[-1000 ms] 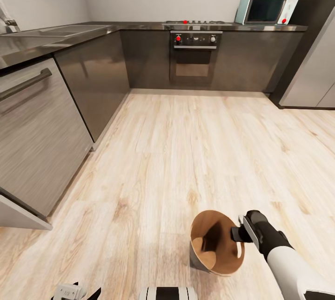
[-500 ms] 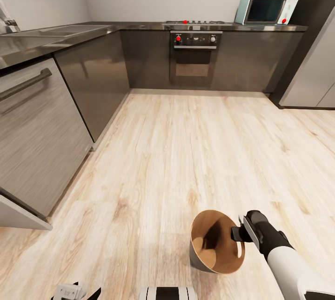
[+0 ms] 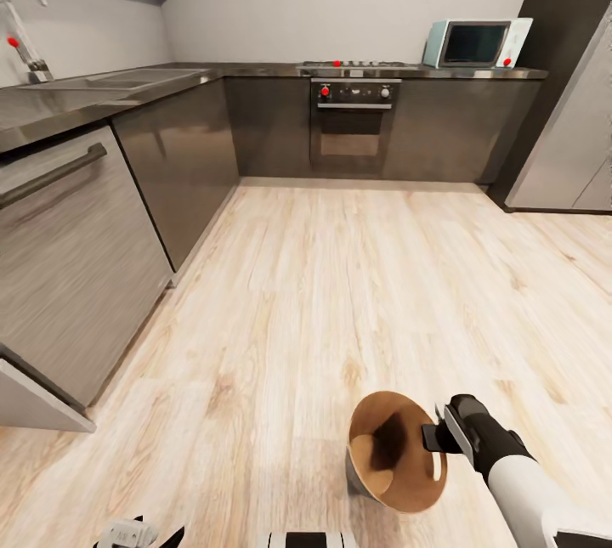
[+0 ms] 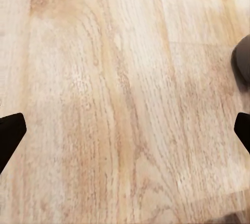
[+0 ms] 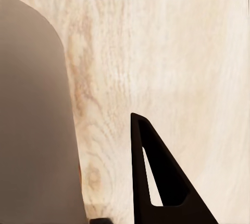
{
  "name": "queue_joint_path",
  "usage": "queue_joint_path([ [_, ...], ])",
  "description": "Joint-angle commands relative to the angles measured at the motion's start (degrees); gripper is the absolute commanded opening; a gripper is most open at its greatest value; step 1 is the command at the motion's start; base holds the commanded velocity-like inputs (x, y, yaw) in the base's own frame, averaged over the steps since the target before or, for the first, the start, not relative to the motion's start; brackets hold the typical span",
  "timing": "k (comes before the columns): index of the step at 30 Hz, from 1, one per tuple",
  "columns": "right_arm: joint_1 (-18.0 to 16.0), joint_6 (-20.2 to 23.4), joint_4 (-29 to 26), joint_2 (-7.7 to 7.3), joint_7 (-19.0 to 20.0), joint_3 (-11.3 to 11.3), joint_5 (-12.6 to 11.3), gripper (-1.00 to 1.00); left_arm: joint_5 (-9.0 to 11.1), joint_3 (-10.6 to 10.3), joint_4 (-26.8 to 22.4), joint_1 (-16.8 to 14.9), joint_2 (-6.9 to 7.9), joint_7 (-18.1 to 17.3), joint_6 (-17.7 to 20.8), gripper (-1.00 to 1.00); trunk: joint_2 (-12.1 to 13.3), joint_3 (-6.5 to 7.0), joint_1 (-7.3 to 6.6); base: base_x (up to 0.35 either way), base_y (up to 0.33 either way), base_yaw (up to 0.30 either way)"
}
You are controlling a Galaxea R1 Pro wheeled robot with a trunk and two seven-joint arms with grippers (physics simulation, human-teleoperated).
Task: Put the three can of soda from the living room inside the tash can in the kitchen.
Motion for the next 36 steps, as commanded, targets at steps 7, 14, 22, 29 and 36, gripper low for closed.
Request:
queue_joint_path([
  [7,1.2,-0.9,0.1,-0.02,-0.1,0.0,-0.4,-1.00,0.0,0.0,0.0,0.0,0.00,0.1,-0.1,1.00,0.1,1.56,-0.18,0.000,0.000,0.000],
  [14,3.1,-1.1,0.0,0.00,-0.1,0.0,-0.3,-1.00,0.2,0.0,-0.4,-0.6,-0.14,0.2,0.0,1.00,0.2,3.11,-0.36,0.000,0.000,0.000],
  [22,4.5,-5.3,0.0,-0.07,0.1,-0.2,-0.3,-1.00,0.1,-0.1,-1.8,-4.6,-0.34,3.8,0.9,1.00,0.3,4.88,-0.57,0.000,0.000,0.000],
  [29,5.0,-5.7,0.1,-0.08,0.1,-0.1,-0.3,-1.00,0.1,-0.1,-1.7,-7.0,-0.43,5.2,1.0,1.00,2.7,6.18,-1.91,0.000,0.000,0.000],
  [36,5.5,-5.8,0.1,-0.08,0.1,-0.2,-0.2,-1.00,0.0,-0.2,-0.1,-8.5,-2.22,11.0,0.6,1.00,5.5,7.44,-3.45,0.000,0.000,0.000],
])
